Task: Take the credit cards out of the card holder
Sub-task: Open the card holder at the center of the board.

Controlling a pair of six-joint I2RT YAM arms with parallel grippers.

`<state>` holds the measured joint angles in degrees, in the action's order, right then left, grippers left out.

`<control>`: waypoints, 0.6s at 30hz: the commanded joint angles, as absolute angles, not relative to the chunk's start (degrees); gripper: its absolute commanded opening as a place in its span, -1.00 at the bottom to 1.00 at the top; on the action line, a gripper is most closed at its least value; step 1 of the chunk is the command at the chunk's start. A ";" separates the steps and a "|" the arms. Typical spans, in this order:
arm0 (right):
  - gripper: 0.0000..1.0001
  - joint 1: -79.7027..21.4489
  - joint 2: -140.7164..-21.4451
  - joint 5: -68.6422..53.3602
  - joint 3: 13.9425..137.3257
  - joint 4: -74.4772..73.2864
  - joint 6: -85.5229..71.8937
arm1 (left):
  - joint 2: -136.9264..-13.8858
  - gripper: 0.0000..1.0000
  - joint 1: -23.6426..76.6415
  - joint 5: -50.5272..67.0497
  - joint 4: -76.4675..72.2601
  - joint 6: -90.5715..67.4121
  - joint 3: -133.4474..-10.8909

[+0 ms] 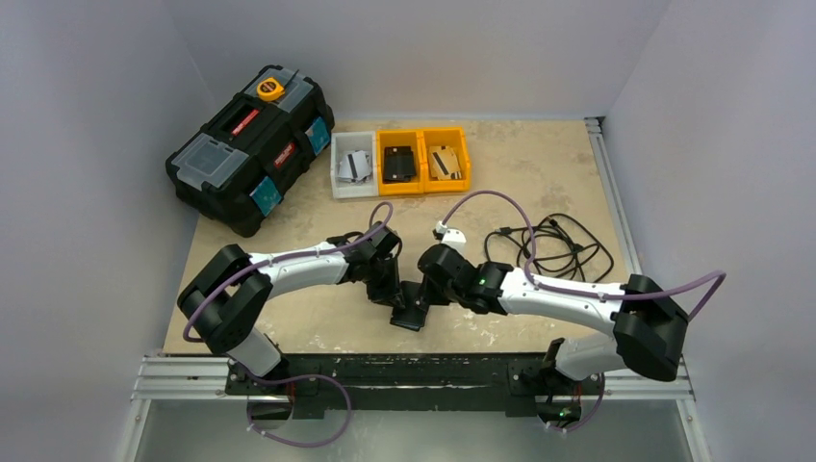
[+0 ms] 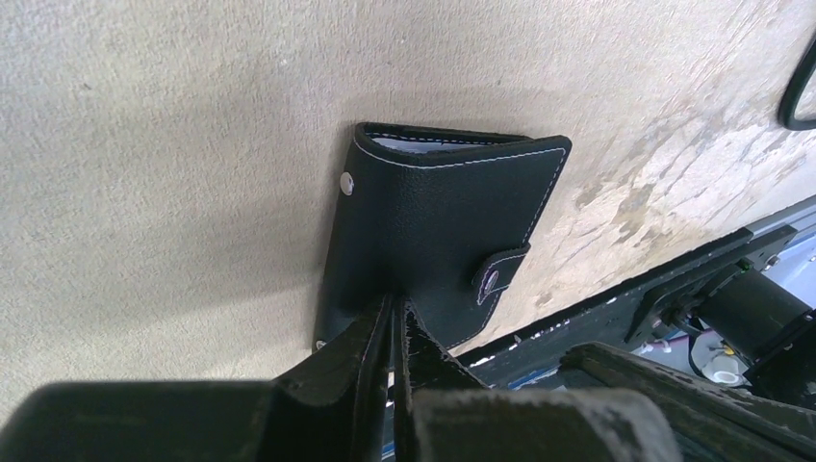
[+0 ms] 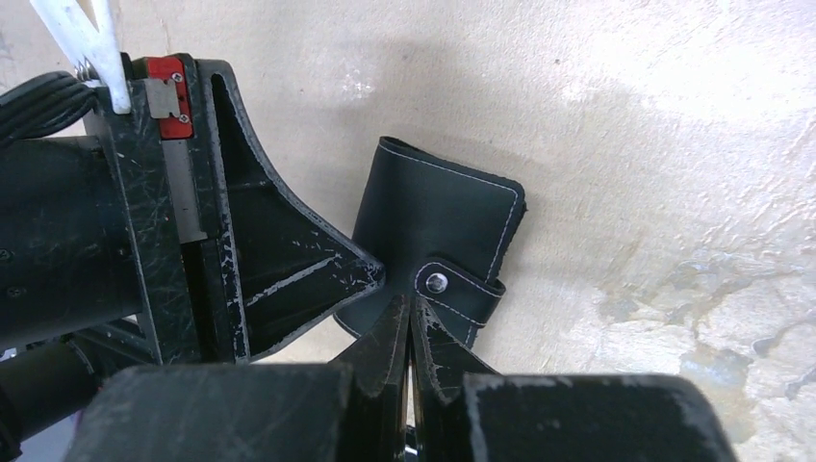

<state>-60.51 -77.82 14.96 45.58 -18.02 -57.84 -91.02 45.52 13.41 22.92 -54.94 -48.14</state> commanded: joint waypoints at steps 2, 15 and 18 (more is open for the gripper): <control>-1.00 -60.29 -79.08 19.92 50.57 -24.17 -55.56 | -91.36 -0.90 45.71 8.80 23.98 -54.62 -47.72; -0.24 -61.50 -87.53 19.35 53.84 -22.83 -52.65 | -92.24 -1.00 45.71 10.24 22.24 -56.50 -46.40; -0.20 -62.20 -88.14 20.02 54.43 -23.11 -52.74 | -92.03 -1.00 45.68 10.34 21.94 -56.93 -46.00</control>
<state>-61.17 -88.14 17.30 51.57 -22.94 -53.49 -91.02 45.52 13.28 22.90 -56.05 -47.99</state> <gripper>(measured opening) 0.388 0.004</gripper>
